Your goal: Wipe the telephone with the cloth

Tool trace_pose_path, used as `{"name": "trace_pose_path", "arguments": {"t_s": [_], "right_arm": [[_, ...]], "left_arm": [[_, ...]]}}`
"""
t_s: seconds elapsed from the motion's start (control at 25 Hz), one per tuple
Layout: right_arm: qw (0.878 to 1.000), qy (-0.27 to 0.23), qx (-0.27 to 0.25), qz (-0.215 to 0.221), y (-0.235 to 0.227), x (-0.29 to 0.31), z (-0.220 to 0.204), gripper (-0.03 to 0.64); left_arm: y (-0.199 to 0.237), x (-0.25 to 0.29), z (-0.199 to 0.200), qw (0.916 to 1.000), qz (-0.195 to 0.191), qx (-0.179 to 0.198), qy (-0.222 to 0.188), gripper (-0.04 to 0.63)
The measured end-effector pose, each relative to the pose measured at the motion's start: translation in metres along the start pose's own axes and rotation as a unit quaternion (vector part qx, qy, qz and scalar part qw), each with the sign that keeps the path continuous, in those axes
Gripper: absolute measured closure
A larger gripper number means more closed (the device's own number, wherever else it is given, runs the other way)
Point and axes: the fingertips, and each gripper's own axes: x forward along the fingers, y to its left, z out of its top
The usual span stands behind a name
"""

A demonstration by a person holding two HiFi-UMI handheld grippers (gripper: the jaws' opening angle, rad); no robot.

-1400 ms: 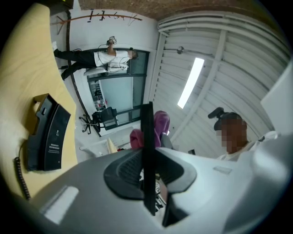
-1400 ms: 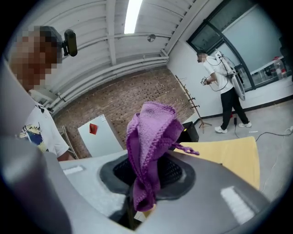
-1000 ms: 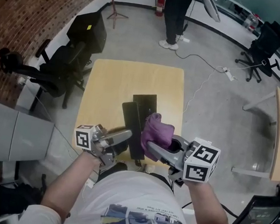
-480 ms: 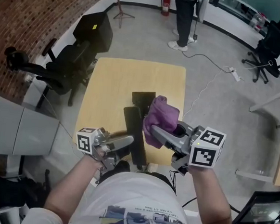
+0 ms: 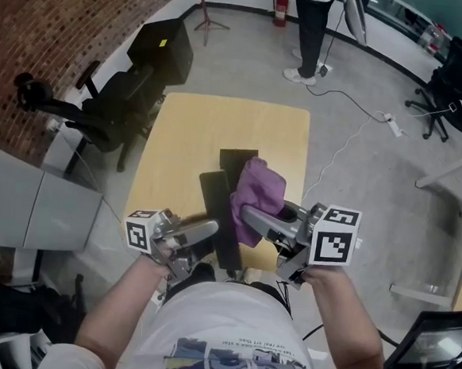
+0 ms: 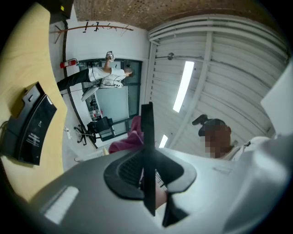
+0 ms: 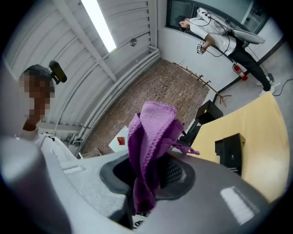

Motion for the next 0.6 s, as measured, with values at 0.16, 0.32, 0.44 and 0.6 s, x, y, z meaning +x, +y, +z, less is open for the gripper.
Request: {"name": "trace_pose_path", "arguments": {"t_s": [0.16,0.32,0.44,0.6], "right_arm": [[1.000,0.022,0.002,0.001,0.000,0.007,-0.018,0.528],[0.999,0.051,0.005,0.000,-0.002,-0.008,-0.035,0.528],[0.999,0.049,0.005,-0.010,-0.008,-0.015,-0.033,0.528],[1.000,0.003,0.006,-0.019,-0.013,-0.011,0.000,0.528]], "left_arm": [[-0.001,-0.010,0.013,1.0000,-0.003,0.004,-0.005,0.514],[-0.002,0.000,0.014,0.9999,-0.007,0.007,-0.008,0.514],[-0.003,0.006,0.012,0.9999,-0.008,0.009,0.003,0.514],[-0.004,0.009,0.003,0.9996,-0.010,0.008,0.027,0.514]]}}
